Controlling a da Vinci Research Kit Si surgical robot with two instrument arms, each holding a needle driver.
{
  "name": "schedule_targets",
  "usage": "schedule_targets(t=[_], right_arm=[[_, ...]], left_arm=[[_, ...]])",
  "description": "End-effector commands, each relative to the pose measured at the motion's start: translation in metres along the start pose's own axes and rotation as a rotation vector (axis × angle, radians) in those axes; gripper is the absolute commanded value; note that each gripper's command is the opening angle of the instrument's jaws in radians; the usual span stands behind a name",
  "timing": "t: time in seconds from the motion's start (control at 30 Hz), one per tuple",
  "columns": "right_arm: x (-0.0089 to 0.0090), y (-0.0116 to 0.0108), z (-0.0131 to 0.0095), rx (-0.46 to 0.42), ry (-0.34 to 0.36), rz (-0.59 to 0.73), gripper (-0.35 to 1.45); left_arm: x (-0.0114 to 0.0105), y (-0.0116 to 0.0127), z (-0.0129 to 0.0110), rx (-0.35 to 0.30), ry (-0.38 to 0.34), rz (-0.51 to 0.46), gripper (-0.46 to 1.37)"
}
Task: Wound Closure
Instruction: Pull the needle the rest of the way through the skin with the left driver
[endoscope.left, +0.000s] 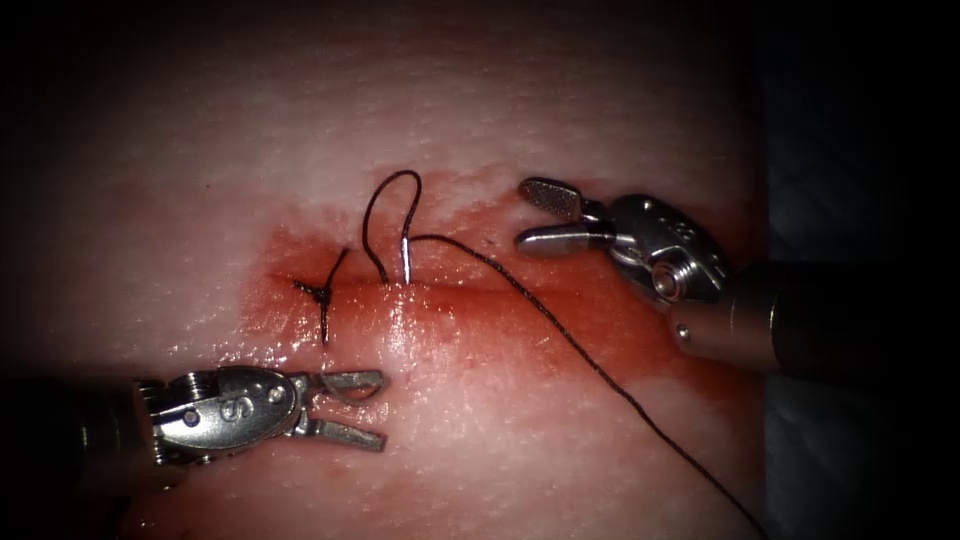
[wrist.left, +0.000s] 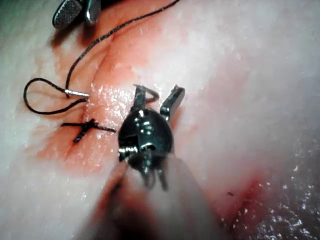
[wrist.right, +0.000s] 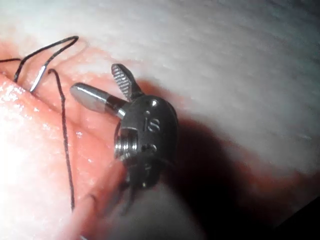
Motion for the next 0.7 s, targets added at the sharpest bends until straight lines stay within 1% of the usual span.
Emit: schedule_targets(t=[0.03,0.17,0.27,0.33,0.43,0.47,0.5,0.53,0.6,0.63,0.7], right_arm=[[-0.0002,-0.0003,0.0002,0.001,-0.002,-0.006,1.20],[-0.0005,-0.0012,0.0009,-0.006,0.001,-0.014,1.27],[-0.0008,-0.0021,0.0015,-0.010,0.004,-0.014,1.32],[-0.0009,-0.0030,0.0020,-0.012,0.006,-0.014,1.34],[-0.0009,-0.0035,0.0022,-0.005,0.007,-0.014,1.33],[-0.0010,-0.0038,0.0021,-0.001,0.008,-0.013,1.32],[-0.0010,-0.0039,0.0021,0.000,0.008,-0.013,1.31],[-0.0010,-0.0041,0.0021,0.001,0.008,-0.019,1.31],[-0.0010,-0.0044,0.0019,0.003,0.008,-0.019,1.30],[-0.0010,-0.0047,0.0019,0.005,0.008,-0.024,1.28],[-0.0009,-0.0053,0.0016,0.022,0.009,-0.029,1.19]], left_arm=[[0.0002,-0.0001,-0.0002,0.006,0.007,0.001,0.40],[0.0002,-0.0002,0.0001,0.008,0.010,0.000,0.45],[0.0001,-0.0004,0.0006,-0.006,0.010,0.001,0.47],[0.0001,-0.0005,0.0011,-0.024,0.009,0.001,0.44],[0.0002,-0.0006,0.0014,-0.038,0.008,0.000,0.41],[0.0003,-0.0006,0.0014,-0.056,0.008,0.005,0.29],[0.0003,-0.0006,0.0014,-0.063,0.007,0.005,0.24],[0.0003,-0.0006,0.0014,-0.069,0.007,0.005,0.09],[0.0003,-0.0005,0.0014,-0.074,0.009,0.005,-0.35],[0.0003,-0.0005,0.0013,-0.078,0.009,0.005,-0.35],[0.0005,-0.0005,0.0014,-0.080,0.006,-0.027,-0.35]])
